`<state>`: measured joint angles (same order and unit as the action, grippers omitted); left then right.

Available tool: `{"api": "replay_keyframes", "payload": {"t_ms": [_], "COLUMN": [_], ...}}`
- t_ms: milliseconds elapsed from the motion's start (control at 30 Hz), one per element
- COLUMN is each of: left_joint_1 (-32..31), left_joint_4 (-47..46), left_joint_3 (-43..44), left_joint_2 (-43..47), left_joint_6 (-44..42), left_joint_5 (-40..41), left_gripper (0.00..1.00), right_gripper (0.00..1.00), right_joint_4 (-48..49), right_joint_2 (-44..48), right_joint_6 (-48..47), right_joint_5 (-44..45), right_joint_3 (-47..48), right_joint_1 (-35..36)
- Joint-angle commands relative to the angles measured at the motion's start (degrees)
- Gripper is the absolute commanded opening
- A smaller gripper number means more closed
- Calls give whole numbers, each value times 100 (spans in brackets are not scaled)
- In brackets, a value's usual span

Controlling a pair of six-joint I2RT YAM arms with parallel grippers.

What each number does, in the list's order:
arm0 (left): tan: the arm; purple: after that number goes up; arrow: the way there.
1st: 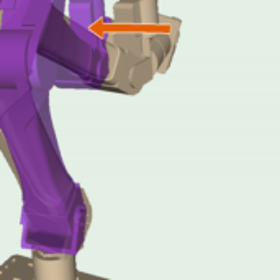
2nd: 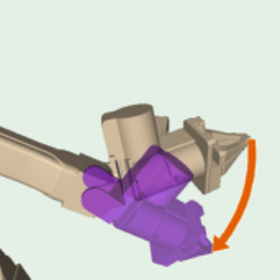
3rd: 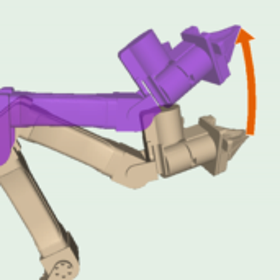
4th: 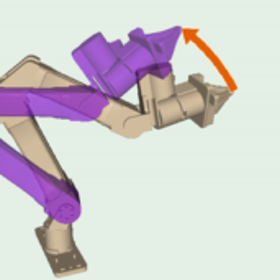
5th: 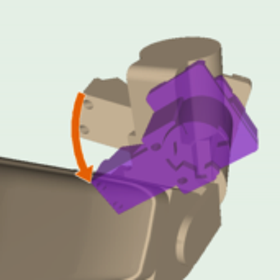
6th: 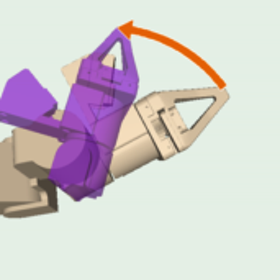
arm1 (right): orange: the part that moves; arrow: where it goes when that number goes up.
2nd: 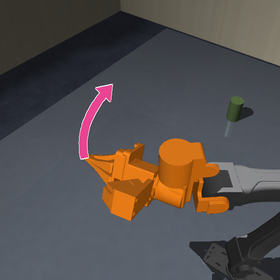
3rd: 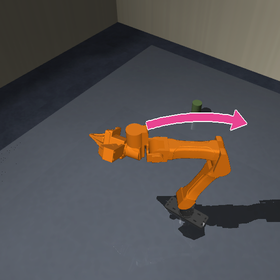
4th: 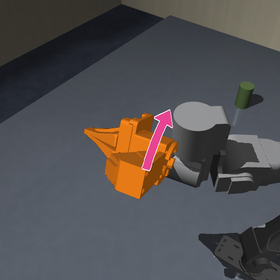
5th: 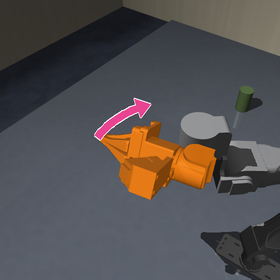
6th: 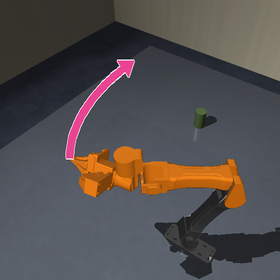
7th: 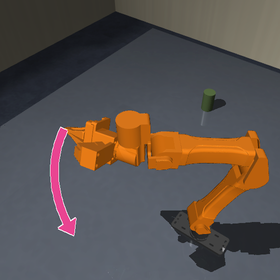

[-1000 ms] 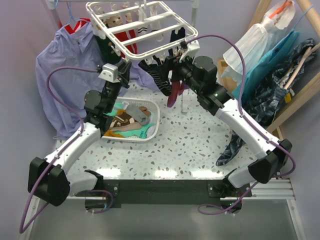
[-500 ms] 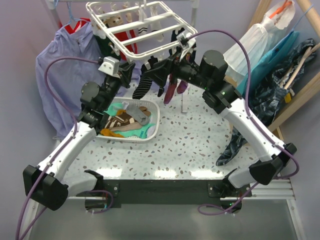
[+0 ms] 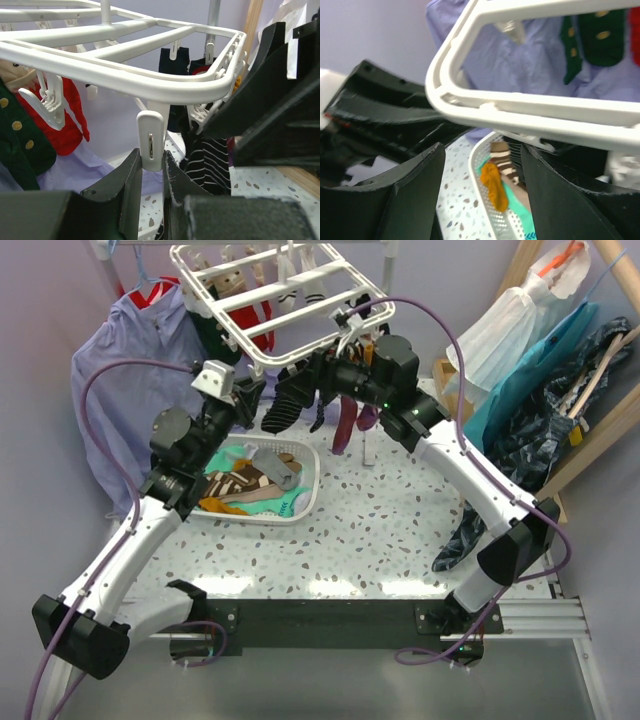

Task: Clip the socks to the hanger
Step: Open the clamp at the hanger.

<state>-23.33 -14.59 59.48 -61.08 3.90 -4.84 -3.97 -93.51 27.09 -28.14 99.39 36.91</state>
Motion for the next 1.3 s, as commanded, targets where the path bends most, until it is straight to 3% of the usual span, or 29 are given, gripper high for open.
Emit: {"api": "replay_keyframes", "payload": {"t_ms": [0, 167, 433, 633, 733, 1000, 1267], "left_joint_1": [-40, -49, -119, -163, -224, -356, -348], "left_joint_4": [167, 193, 298, 607, 571, 764, 1309], "left_joint_3": [116, 116, 265, 608, 748, 837, 767], "left_joint_2": [201, 97, -333, -686, -782, -713, -563], "left_joint_6": [-56, -188, -555, -698, -549, -487, -654], "left_joint_5": [-447, -1210, -1844, -1538, -1406, -923, -711], "left_gripper": [0, 0, 0, 0, 0, 0, 0], "right_gripper": [66, 66, 67, 66, 64, 53, 56], "right_joint_4": [54, 54, -349, -702, -737, 166, -122], "right_joint_2": [246, 237, 571, 1194, 1257, 800, 255], "right_joint_6": [-213, -222, -581, -714, -548, 489, 148], "right_joint_5": [1230, 1759, 1707, 1382, 821, -541, -447], "right_joint_3": [159, 98, -7, -166, -131, -43, 387], "right_joint_1": [-201, -456, -518, -518, -518, -483, -52]}}
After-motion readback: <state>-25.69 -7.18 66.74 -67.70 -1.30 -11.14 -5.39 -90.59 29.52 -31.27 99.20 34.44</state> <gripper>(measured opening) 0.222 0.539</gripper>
